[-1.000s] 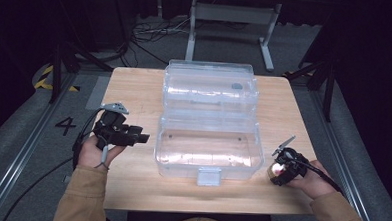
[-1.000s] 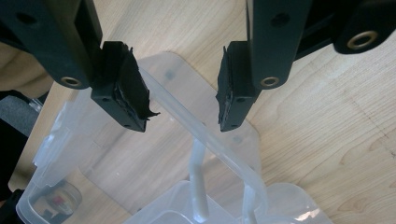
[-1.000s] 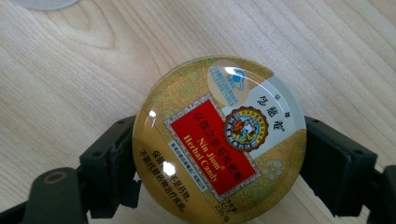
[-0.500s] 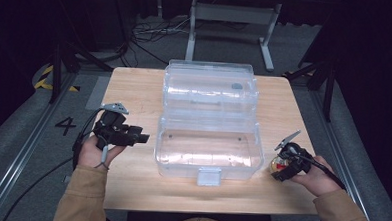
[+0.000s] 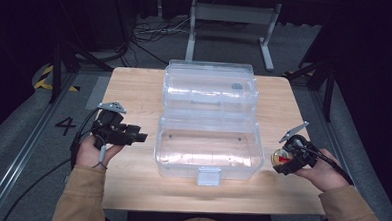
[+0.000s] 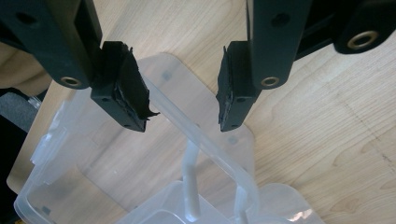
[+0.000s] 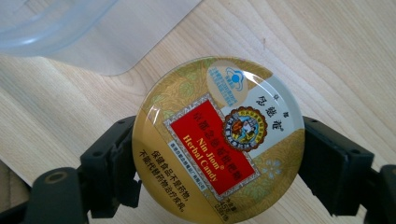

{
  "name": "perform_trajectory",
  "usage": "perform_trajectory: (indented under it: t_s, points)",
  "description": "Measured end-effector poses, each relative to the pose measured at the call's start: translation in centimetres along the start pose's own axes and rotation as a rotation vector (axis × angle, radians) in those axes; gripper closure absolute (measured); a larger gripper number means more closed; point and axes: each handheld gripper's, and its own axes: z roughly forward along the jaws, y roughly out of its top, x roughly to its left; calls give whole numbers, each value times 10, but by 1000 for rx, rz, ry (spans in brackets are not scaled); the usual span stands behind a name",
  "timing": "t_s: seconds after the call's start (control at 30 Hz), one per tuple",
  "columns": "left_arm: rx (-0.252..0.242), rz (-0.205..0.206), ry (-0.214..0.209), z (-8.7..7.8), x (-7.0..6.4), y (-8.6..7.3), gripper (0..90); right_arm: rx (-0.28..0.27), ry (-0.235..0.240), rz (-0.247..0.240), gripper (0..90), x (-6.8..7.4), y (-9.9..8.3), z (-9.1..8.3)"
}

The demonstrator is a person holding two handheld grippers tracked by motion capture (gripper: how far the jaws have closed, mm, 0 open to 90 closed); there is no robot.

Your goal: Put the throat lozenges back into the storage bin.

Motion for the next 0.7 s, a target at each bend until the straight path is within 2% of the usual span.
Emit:
perform_trajectory:
  t_s: [0.37, 0.7]
  points:
    - [-14, -14, 5, -6, 4, -2, 532, -39, -2, -3, 198, -2, 6, -20]
    - [-17, -15, 4, -5, 6, 0, 532, -78, 17, -43, 198, 5, 20, -40]
